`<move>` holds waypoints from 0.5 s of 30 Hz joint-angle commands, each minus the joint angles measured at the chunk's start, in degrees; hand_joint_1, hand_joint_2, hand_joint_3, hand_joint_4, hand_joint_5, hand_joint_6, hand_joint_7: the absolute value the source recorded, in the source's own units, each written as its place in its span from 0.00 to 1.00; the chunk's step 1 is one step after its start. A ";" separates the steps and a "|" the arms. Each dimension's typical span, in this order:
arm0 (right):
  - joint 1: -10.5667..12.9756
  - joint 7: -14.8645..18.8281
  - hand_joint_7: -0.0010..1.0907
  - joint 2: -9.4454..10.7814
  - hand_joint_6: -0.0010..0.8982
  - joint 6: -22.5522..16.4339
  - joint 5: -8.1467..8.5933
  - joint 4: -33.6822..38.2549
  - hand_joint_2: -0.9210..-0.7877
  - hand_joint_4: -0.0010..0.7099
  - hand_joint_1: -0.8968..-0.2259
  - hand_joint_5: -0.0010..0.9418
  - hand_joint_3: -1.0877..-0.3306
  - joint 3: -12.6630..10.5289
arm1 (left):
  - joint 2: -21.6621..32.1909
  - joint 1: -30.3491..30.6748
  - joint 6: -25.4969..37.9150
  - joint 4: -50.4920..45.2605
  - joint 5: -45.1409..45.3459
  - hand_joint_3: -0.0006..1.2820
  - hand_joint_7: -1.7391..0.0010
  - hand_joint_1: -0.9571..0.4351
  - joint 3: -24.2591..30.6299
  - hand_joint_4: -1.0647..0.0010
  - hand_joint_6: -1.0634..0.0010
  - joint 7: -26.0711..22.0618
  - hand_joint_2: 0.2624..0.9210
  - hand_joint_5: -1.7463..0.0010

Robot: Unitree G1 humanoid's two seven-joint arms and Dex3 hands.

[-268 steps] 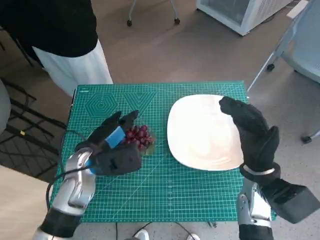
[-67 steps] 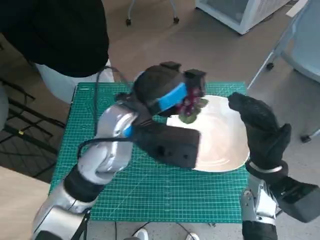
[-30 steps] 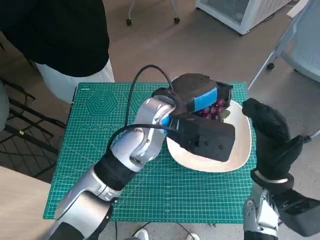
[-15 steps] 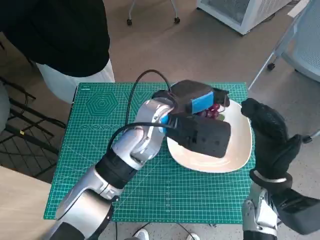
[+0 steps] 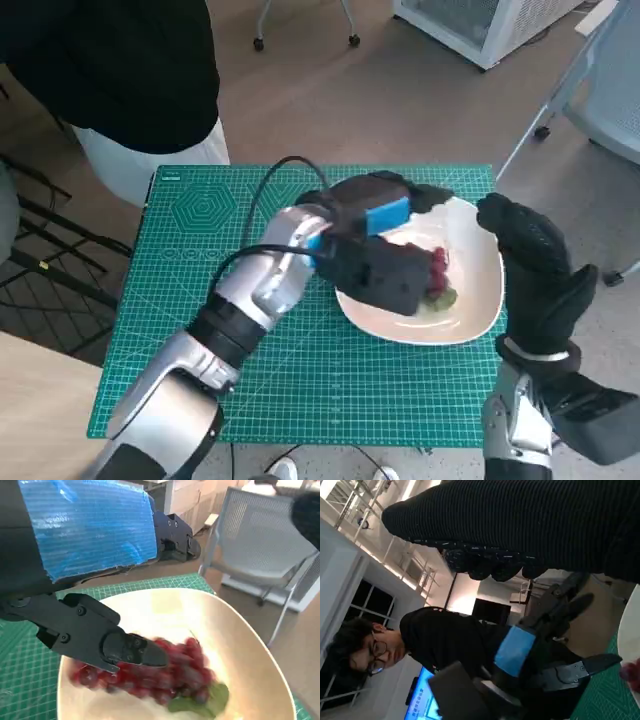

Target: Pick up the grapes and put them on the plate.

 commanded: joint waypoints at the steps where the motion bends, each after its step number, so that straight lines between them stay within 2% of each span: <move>1: 0.47 0.72 0.19 -0.24 0.16 1.03 0.01 0.67 0.00 0.41 0.37 0.00 0.52 0.41 | 1.91 2.00 -6.48 3.63 -5.42 0.41 1.00 0.10 4.46 0.99 0.86 1.60 1.00 1.00; 6: 0.17 1.39 0.19 -0.47 0.16 1.03 0.29 1.03 0.00 0.41 0.37 0.00 0.52 0.64 | 2.00 4.81 -13.79 7.67 -16.86 0.54 1.00 0.07 12.78 0.99 0.85 -1.61 1.00 1.00; 15: -0.38 2.90 0.19 -0.81 0.16 1.23 1.12 1.67 0.00 0.41 0.37 0.00 0.52 0.83 | -0.65 11.52 -20.32 8.53 -40.20 0.60 0.98 0.10 28.78 0.94 0.81 -12.91 1.00 0.99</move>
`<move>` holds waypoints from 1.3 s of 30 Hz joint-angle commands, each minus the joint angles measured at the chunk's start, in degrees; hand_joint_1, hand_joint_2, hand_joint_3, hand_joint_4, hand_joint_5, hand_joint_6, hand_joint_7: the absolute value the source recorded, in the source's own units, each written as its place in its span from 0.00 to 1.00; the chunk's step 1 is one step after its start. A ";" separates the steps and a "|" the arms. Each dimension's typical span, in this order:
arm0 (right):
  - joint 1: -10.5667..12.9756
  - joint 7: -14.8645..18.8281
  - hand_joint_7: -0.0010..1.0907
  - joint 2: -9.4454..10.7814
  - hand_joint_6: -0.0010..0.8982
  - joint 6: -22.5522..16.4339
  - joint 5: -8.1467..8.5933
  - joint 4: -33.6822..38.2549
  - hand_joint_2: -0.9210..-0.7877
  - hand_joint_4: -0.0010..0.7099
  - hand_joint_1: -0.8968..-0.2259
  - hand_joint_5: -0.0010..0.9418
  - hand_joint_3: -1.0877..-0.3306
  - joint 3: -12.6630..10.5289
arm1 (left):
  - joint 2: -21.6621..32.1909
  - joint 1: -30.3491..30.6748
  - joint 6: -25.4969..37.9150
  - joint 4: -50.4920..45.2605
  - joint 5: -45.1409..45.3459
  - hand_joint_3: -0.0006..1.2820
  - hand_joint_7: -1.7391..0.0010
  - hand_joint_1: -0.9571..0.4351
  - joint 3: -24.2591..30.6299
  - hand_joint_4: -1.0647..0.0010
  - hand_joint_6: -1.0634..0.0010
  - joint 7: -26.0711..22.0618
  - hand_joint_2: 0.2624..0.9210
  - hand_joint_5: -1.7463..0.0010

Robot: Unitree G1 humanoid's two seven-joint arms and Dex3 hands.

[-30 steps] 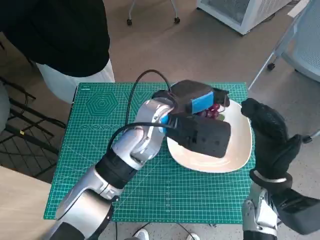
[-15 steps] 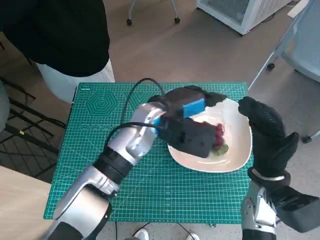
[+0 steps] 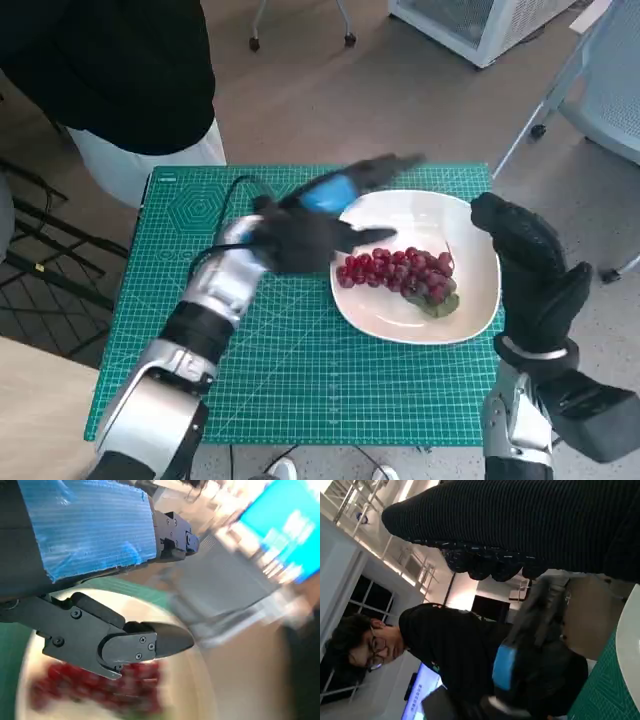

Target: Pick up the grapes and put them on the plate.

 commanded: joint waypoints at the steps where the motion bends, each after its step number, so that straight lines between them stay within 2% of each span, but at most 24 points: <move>1: 0.02 1.49 0.19 -0.29 0.16 1.18 0.94 1.44 0.00 0.41 0.37 0.00 0.52 0.19 | -1.51 4.64 -3.43 -0.28 -12.65 0.60 0.98 0.11 9.11 0.94 0.80 -6.41 1.00 0.99; 9: -0.62 2.86 0.19 -0.31 0.16 1.11 1.57 2.23 0.00 0.41 0.37 0.00 0.52 0.14 | -1.28 10.15 -7.29 -2.22 -21.85 0.50 0.98 0.12 16.78 0.88 0.77 -11.04 1.00 0.98; 15: -0.87 3.33 0.19 -0.28 0.17 1.24 1.81 2.38 0.00 0.42 0.37 0.00 0.52 0.24 | -0.75 14.29 -10.52 -4.62 -23.63 0.47 0.98 0.13 18.87 0.87 0.77 -12.62 1.00 0.99; 22: -1.17 3.65 0.19 -0.30 0.16 1.58 1.99 2.47 0.00 0.41 0.37 0.00 0.52 0.39 | -1.30 20.82 -8.70 -11.92 -27.24 0.47 0.98 0.14 20.14 0.87 0.77 -14.75 1.00 0.99; 29: -1.40 3.69 0.19 -0.20 0.17 2.10 1.97 2.22 0.00 0.42 0.37 0.00 0.52 0.64 | -2.19 26.17 -6.20 -18.41 -30.10 0.45 0.98 0.16 20.80 0.86 0.77 -14.92 1.00 0.99; 39: -1.87 3.52 0.19 -0.09 0.16 2.37 1.54 2.49 0.00 0.42 0.38 0.00 0.51 0.92 | -4.95 30.89 -5.11 -26.24 -30.08 0.39 0.99 0.20 19.84 0.84 0.76 -11.55 1.00 0.99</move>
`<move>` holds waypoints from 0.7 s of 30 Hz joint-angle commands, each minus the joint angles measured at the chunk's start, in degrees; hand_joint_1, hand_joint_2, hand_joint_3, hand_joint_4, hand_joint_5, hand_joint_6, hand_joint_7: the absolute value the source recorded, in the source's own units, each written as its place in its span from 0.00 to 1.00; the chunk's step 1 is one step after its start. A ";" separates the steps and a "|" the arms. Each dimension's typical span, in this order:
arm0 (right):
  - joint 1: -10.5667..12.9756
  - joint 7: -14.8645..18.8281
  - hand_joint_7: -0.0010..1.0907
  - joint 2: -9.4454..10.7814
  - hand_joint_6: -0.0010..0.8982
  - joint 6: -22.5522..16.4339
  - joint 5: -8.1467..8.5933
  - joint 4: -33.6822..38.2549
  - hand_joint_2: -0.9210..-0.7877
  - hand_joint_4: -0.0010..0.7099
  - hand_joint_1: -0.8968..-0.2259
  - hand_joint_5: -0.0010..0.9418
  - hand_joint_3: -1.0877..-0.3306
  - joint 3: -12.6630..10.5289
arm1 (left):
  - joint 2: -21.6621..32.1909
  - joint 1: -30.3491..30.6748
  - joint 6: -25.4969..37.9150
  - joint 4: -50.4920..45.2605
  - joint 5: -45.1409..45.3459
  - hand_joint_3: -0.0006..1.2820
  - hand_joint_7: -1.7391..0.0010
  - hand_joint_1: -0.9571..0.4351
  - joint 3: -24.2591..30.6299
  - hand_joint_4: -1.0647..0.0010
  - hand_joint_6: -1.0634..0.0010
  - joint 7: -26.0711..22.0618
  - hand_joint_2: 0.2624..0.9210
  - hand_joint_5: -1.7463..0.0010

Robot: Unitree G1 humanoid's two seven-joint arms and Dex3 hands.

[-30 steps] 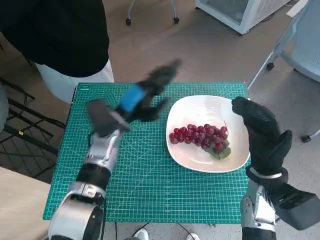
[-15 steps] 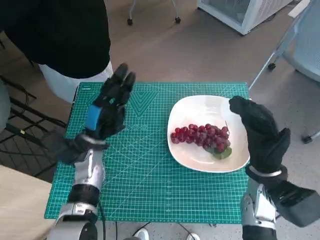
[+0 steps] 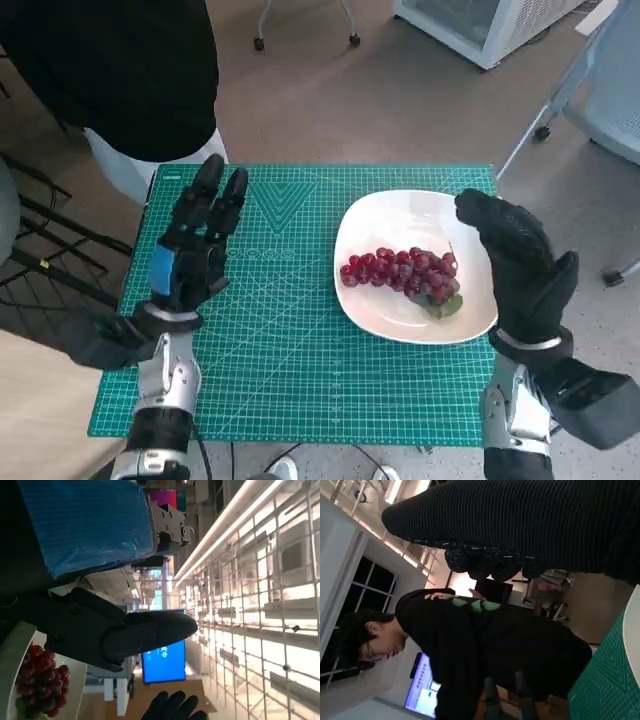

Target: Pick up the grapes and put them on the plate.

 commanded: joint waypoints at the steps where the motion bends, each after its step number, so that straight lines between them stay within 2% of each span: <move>1: 0.01 0.12 0.19 0.27 0.16 0.98 -0.45 0.93 0.00 0.42 0.38 0.00 0.51 0.18 | -1.35 1.74 0.49 -3.60 -0.05 0.39 0.99 0.20 -0.79 0.84 0.76 1.36 1.00 0.99; 21: -0.12 -0.03 0.20 0.37 0.16 1.10 -1.32 0.54 0.00 0.41 0.39 0.00 0.50 0.64 | -1.17 1.69 0.08 -2.76 2.07 0.39 0.99 0.22 -3.15 0.85 0.76 0.59 1.00 1.00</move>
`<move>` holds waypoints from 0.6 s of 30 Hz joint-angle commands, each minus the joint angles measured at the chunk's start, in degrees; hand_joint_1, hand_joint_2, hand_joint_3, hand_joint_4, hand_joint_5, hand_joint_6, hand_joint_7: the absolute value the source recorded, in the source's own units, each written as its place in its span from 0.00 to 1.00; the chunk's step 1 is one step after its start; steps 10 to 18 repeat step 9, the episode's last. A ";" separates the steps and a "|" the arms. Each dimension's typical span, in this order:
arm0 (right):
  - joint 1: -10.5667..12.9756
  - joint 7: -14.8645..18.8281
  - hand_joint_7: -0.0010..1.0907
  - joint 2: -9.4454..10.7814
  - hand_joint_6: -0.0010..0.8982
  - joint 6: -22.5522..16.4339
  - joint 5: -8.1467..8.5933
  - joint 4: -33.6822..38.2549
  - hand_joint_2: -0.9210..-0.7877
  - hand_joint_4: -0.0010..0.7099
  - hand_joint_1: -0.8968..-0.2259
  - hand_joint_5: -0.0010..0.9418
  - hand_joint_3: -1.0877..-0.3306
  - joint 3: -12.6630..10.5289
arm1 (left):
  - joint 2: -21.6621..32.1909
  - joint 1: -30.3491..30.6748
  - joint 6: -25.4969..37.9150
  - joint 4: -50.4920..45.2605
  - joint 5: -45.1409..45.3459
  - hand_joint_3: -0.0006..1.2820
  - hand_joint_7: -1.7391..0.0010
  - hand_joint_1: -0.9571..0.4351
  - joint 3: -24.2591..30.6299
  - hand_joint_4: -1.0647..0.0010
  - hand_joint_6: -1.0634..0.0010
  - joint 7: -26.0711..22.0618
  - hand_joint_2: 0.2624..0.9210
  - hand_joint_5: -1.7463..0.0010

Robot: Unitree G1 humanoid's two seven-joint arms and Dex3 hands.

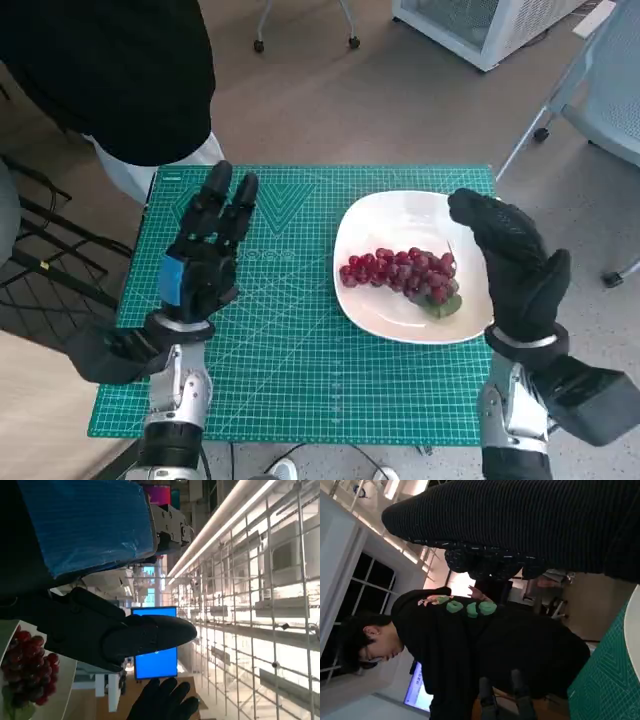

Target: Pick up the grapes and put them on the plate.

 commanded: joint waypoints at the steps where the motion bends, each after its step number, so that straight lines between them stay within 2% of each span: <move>1: 0.28 -0.01 0.20 0.22 0.16 0.68 -0.34 0.32 0.00 0.41 0.39 0.00 0.50 0.12 | 0.96 -0.10 -0.25 1.05 0.95 0.39 0.99 0.22 -0.39 0.85 0.76 -0.54 1.00 1.00; 18: 0.53 0.06 0.20 0.09 0.16 0.43 -0.53 0.22 0.00 0.41 0.39 0.00 0.50 0.11 | 1.22 -0.32 -0.29 1.50 1.00 0.39 0.99 0.22 -0.54 0.85 0.76 -1.12 1.00 1.00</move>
